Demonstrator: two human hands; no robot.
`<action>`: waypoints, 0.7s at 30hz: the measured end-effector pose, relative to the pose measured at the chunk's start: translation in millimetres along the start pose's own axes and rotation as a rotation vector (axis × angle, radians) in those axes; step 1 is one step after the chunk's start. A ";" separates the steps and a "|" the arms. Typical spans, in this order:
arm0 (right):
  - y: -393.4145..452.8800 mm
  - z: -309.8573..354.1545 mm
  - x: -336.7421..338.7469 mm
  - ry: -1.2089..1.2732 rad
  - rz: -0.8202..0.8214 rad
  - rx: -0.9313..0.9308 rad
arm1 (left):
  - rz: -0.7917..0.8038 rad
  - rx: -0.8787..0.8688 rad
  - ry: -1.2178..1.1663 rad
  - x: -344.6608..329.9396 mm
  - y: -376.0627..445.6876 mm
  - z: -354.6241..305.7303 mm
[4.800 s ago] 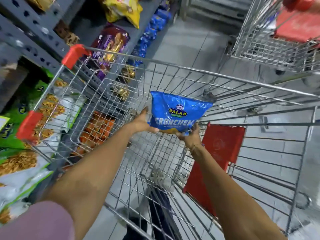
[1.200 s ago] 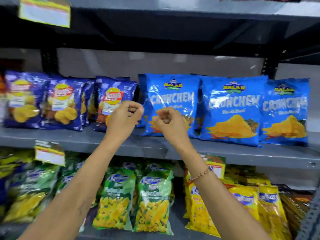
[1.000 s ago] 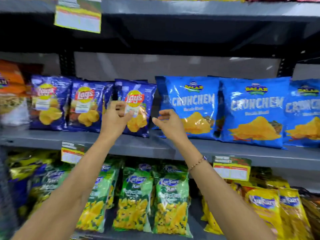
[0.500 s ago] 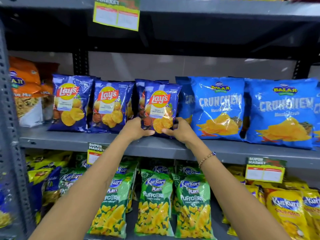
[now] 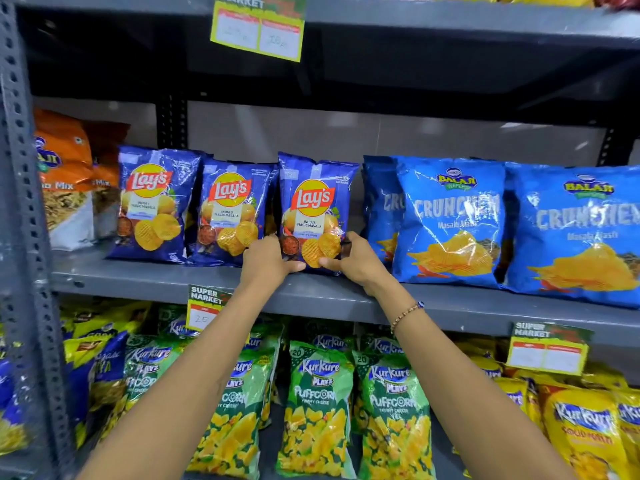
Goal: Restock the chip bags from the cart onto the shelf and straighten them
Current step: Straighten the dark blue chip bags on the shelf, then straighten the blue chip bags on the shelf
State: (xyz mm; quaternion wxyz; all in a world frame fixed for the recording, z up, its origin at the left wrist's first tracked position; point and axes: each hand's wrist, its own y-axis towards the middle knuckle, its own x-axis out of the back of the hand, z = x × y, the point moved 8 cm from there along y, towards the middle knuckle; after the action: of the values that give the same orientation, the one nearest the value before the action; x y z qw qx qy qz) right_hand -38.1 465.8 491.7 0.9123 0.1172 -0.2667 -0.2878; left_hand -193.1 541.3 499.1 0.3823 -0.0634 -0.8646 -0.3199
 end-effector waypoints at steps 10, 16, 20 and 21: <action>2.2 1.5 -4.0 -0.018 -0.004 -0.011 | -0.121 0.004 0.009 4.0 -5.2 -1.8; 2.5 -1.2 -3.0 -0.031 -0.001 -0.048 | -0.161 0.039 -0.031 9.8 -15.9 -5.1; -13.1 7.2 10.2 -0.197 -0.052 0.017 | -0.247 -0.128 -0.075 26.8 -26.5 -33.6; -21.1 14.3 18.2 -0.303 -0.105 0.081 | -0.249 -0.192 -0.123 29.0 -28.3 -45.2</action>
State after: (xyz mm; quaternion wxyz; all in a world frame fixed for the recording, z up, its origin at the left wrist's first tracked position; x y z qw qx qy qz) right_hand -43.1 437.1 503.4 0.8398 0.1230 -0.4063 -0.3385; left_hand -195.3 487.9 527.9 0.2782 -0.0116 -0.8530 -0.4414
